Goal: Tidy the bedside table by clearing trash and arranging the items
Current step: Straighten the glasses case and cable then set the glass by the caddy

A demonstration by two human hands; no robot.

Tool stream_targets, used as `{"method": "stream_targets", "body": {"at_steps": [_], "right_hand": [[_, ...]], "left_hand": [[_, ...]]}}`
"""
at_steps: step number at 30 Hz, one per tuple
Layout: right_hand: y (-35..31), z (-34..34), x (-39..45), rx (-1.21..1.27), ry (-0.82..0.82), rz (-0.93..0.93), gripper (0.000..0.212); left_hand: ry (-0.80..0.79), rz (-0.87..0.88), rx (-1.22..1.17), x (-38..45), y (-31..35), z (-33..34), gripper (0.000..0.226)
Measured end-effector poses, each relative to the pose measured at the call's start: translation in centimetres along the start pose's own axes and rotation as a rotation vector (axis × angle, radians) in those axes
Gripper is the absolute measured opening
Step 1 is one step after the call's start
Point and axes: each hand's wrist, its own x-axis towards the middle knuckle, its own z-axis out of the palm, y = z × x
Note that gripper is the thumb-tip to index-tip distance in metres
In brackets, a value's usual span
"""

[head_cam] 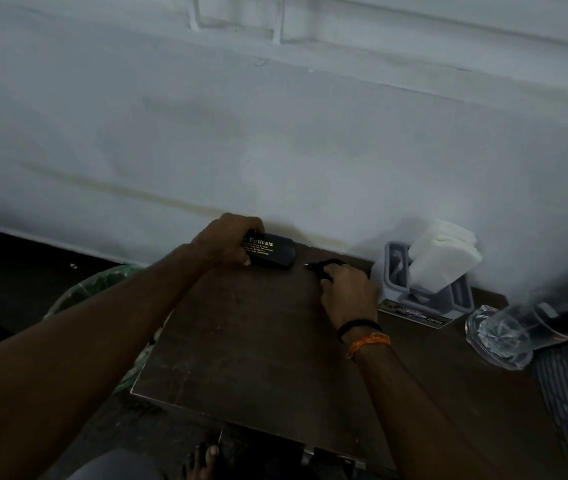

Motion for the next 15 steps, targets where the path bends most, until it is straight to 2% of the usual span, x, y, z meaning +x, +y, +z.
{"method": "stream_targets", "body": {"at_steps": [15], "right_hand": [[0.08, -0.18, 0.37, 0.05, -0.018, -0.008, 0.032]], "left_hand": [[0.003, -0.005, -0.039, -0.09, -0.11, 0.27, 0.066]]}}
